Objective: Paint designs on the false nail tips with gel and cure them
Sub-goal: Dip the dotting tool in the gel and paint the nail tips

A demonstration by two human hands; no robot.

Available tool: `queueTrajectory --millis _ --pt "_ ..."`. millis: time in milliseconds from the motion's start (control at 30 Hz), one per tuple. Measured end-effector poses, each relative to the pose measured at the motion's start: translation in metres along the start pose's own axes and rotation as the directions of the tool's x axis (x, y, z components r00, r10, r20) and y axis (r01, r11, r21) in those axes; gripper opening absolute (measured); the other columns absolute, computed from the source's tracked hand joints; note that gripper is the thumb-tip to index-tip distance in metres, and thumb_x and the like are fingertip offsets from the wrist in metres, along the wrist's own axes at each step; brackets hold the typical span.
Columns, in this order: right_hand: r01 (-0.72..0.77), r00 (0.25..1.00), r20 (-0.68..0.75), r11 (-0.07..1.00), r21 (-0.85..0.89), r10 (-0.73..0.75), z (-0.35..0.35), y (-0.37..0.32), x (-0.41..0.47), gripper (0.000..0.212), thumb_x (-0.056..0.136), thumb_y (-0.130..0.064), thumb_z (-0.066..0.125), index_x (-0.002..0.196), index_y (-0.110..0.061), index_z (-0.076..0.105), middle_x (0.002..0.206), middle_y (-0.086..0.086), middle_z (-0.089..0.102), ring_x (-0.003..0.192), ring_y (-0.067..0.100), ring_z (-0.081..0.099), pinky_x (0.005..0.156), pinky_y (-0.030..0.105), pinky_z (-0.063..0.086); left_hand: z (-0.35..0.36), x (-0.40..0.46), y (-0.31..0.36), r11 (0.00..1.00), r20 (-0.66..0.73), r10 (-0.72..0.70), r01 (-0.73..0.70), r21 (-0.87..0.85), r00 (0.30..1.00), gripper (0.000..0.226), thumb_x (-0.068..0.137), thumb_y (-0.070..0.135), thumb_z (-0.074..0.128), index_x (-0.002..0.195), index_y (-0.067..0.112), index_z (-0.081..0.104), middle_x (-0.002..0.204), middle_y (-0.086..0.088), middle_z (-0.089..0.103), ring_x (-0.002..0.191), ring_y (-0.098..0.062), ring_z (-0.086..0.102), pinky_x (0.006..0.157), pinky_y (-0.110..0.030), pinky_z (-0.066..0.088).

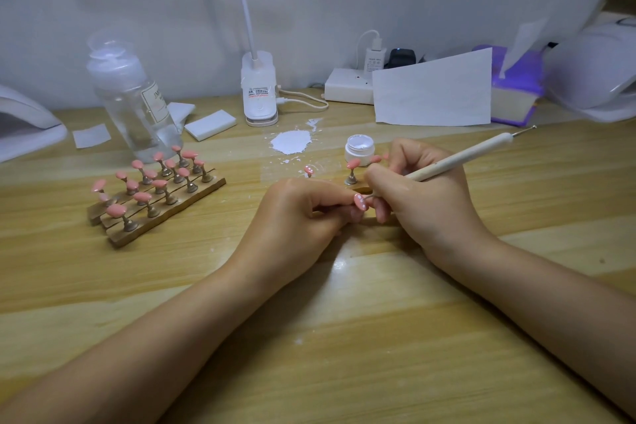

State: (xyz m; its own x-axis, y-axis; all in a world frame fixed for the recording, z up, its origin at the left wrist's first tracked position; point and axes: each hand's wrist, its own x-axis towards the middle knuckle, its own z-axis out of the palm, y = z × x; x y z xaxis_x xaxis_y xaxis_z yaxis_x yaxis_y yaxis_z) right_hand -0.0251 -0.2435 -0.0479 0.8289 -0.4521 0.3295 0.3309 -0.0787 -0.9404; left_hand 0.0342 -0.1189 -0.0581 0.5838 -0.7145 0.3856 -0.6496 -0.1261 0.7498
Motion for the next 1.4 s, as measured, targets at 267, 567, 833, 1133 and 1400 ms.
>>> queueTrajectory --millis 267,567,833,1133,1400 --pt "0.004 1.0 -0.012 0.996 -0.085 -0.005 -0.0007 0.0 -0.0001 0.038 0.066 -0.008 0.055 0.04 -0.021 0.031 0.028 -0.005 0.037 0.035 0.018 0.04 0.045 0.024 0.039 -0.0002 -0.0004 0.0026 1.0 -0.013 -0.013 0.013 0.001 1.0 0.018 0.079 -0.006 0.063 0.081 0.007 0.074 0.063 0.02 0.059 0.056 0.015 0.051 0.061 -0.005 0.037" --pt "0.022 1.0 -0.007 0.991 -0.129 -0.023 -0.0016 0.0037 0.0007 0.043 0.074 0.01 0.053 0.046 -0.012 0.03 0.029 0.0 0.038 0.029 0.004 0.035 0.043 0.01 0.036 -0.0002 -0.0001 0.0031 1.0 -0.01 -0.02 0.02 -0.009 1.0 0.018 0.079 -0.004 0.064 0.085 0.009 0.074 0.068 0.014 0.064 0.058 0.015 0.052 0.062 -0.007 0.039" --pt "0.014 1.0 -0.004 0.994 -0.108 -0.014 -0.0017 0.0023 -0.0002 0.041 0.073 0.01 0.052 0.046 -0.012 0.03 0.029 -0.002 0.038 0.027 0.006 0.033 0.04 0.01 0.035 0.0004 -0.0001 0.0029 0.999 -0.017 -0.034 0.033 -0.019 0.999 0.019 0.08 -0.002 0.064 0.082 0.013 0.074 0.067 0.016 0.064 0.06 0.014 0.052 0.063 -0.01 0.041" --pt "0.024 1.0 -0.007 0.994 -0.106 -0.024 -0.0014 0.0022 0.0002 0.042 0.072 0.011 0.051 0.045 -0.013 0.03 0.029 -0.002 0.038 0.029 0.008 0.032 0.045 0.006 0.036 -0.0001 -0.0002 0.0021 0.999 -0.013 -0.033 0.033 -0.015 0.999 0.022 0.08 -0.005 0.063 0.085 0.013 0.074 0.066 0.016 0.063 0.059 0.015 0.052 0.062 -0.008 0.039" --pt "0.023 1.0 -0.001 0.996 -0.086 -0.023 -0.0007 0.0013 -0.0004 0.041 0.069 -0.002 0.059 0.044 -0.016 0.031 0.029 -0.003 0.038 0.027 0.006 0.035 0.037 0.013 0.032 0.0003 0.0002 0.002 0.999 -0.016 -0.027 0.027 -0.022 0.999 0.02 0.08 -0.004 0.063 0.084 0.011 0.074 0.066 0.018 0.062 0.059 0.016 0.051 0.061 -0.008 0.039"
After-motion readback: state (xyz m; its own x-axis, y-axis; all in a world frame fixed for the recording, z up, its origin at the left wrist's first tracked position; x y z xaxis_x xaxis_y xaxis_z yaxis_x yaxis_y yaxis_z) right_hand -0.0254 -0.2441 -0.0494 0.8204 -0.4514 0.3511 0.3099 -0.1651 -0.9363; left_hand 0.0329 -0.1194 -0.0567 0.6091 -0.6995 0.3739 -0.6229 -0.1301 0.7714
